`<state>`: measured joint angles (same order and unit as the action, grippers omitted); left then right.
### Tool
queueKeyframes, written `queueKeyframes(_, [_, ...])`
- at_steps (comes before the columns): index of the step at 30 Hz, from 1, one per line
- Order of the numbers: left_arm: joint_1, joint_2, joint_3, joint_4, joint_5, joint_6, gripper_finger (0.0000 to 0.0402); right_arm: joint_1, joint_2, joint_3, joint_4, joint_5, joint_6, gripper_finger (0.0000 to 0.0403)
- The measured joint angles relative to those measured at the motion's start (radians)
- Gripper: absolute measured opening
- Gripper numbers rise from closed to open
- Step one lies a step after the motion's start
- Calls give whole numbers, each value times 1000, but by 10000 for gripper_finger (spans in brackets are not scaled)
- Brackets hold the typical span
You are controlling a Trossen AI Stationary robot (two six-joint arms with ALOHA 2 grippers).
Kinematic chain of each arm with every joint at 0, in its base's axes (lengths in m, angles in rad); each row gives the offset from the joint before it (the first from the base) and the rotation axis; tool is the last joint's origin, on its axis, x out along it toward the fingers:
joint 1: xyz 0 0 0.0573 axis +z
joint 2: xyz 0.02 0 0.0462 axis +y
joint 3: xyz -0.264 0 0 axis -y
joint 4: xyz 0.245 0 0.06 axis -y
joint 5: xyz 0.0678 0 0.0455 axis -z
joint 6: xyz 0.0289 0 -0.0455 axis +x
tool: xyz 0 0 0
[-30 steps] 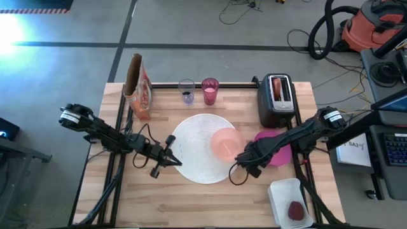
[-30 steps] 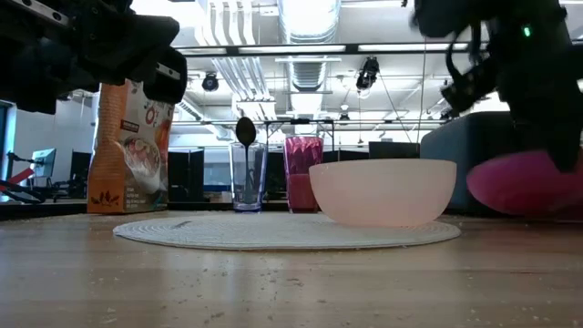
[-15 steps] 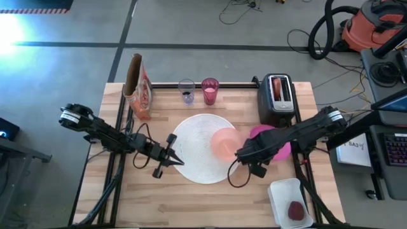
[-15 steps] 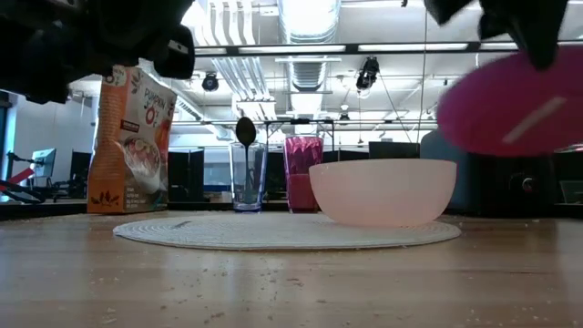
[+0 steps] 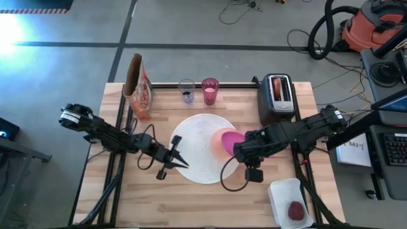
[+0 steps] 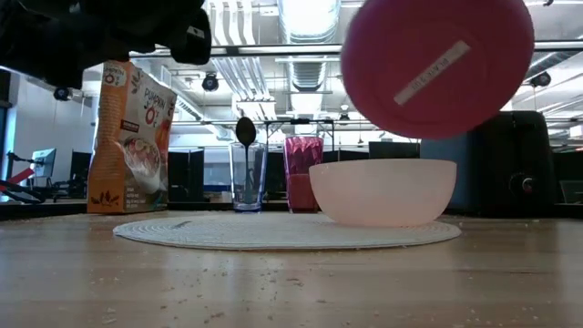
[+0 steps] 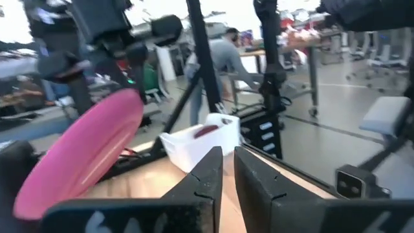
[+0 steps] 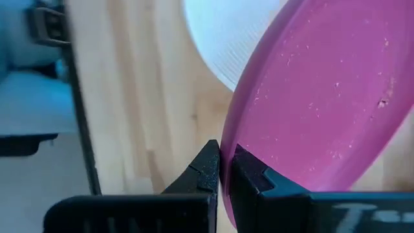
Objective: Arrange a breakfast setting
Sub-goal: Put the pink plate on the table placemat to the left of the orange bowl
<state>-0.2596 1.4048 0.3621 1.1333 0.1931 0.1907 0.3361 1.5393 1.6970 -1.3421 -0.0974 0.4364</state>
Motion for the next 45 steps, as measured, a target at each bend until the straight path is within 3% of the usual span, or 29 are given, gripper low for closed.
queueKeyframes(14, [4, 0, 224, -436, 62, 124, 97, 23, 1, 0, 66, -206, -198, 9])
queueKeyframes(29, [47, -11, 508, -927, 114, 400, 110, 28, 1, -1, 94, -294, -545, 9])
queueKeyframes(45, [64, 7, 528, -949, 186, 421, 110, -5, 1, -1, 196, -295, -777, 9])
